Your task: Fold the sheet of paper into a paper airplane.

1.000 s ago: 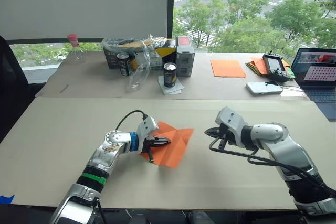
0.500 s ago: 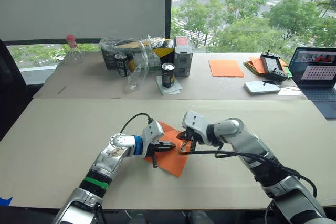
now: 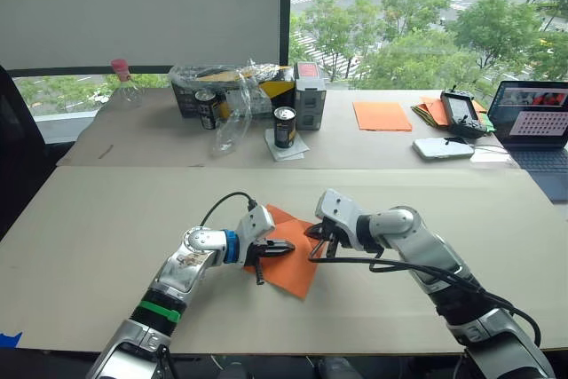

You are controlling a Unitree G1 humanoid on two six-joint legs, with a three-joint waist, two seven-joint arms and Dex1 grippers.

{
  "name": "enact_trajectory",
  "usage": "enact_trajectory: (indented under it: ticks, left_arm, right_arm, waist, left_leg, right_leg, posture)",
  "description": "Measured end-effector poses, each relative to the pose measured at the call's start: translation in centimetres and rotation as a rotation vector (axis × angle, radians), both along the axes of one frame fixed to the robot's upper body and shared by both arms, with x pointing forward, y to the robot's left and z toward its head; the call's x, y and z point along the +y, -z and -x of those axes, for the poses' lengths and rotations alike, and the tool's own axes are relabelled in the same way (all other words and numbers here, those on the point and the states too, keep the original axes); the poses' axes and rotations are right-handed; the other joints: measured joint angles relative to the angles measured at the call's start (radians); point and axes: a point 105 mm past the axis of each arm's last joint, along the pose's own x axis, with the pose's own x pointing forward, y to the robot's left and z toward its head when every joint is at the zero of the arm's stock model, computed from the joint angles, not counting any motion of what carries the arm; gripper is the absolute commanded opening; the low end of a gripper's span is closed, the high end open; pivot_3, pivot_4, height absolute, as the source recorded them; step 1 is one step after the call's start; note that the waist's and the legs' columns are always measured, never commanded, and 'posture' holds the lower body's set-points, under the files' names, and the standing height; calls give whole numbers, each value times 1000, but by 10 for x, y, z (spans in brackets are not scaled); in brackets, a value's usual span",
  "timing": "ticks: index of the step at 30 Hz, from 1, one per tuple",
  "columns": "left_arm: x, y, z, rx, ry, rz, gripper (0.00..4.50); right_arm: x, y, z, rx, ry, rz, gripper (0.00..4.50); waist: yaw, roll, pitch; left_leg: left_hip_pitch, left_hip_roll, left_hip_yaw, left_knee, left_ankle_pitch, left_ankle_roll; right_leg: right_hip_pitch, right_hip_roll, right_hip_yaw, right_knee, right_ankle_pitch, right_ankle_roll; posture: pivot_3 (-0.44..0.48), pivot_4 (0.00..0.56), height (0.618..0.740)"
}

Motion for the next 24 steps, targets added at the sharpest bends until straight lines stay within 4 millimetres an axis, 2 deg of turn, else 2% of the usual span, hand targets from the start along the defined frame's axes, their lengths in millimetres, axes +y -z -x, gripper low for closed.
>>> enact_trajectory:
  ticks: [1, 2, 3, 5, 7, 10, 13, 21, 22, 24]
  left_arm:
    - [-1, 0, 0, 1, -1, 3, 0]
    - [-1, 0, 0, 1, -2, 4, 0]
    - [-1, 0, 0, 1, -3, 5, 0]
    - [0, 1, 0, 2, -8, 7, 0]
    - [0, 1, 0, 2, -12, 8, 0]
    - [1, 1, 0, 2, -13, 9, 0]
    - [2, 1, 0, 3, -14, 9, 0]
    - [2, 1, 0, 3, -15, 9, 0]
    - [2, 1, 0, 2, -16, 9, 0]
    - [2, 1, 0, 2, -16, 9, 0]
  right_arm:
    - [-6, -3, 2, 21, 36, -35, 25]
    - [-9, -3, 4, 46, 61, -57, 585]
    - [-13, 0, 8, 82, 90, -82, 815]
    - [-16, 10, 15, 163, 149, -130, 1635]
    - [-19, 19, 19, 228, 209, -169, 2172]
    - [-23, 35, 25, 316, 295, -209, 3267]
    - [-20, 38, 23, 342, 345, -249, 4277]
    - [-17, 37, 19, 384, 377, -323, 4277]
    - [-16, 37, 19, 394, 377, -341, 3751]
    - [-14, 38, 19, 407, 377, -350, 3111]
  waist:
    - [1, 0, 0]
    - [2, 0, 0]
    - [3, 0, 0]
    - [3, 0, 0]
    - [2, 0, 0]
    - [0, 0, 0]
    - [0, 0, -1]
    - [-1, 1, -1]
    - [-1, 1, -1]
    - [-1, 1, -1]
  left_leg:
    - [0, 0, 0, 0, 0, 0]
    - [0, 0, 0, 0, 0, 0]
    - [0, 0, 0, 0, 0, 0]
    - [0, 0, 0, 0, 0, 0]
    - [0, 0, 0, 0, 0, 0]
    - [0, 0, 0, 0, 0, 0]
    - [1, 0, 0, 0, 0, 0]
    - [1, 0, 0, 0, 0, 0]
    - [1, 0, 0, 0, 0, 0]
    - [1, 0, 0, 0, 0, 0]
  right_leg:
    - [0, 0, 0, 0, 0, 0]
    - [0, 0, 0, 0, 0, 0]
    - [0, 0, 0, 0, 0, 0]
    - [0, 0, 0, 0, 0, 0]
    - [0, 0, 0, 0, 0, 0]
    - [0, 0, 0, 0, 0, 0]
    - [1, 0, 0, 1, 0, 0]
    - [1, 0, 0, 0, 0, 0]
    - [1, 0, 0, 0, 0, 0]
    - [1, 0, 0, 0, 0, 0]
  posture:
    - [0, 150, 730]
    - [0, 150, 730]
    - [0, 150, 730]
    - [0, 150, 730]
    - [0, 150, 730]
    - [0, 150, 730]
    - [0, 150, 730]
    - [0, 150, 730]
    - [0, 150, 730]
    - [0, 150, 730]
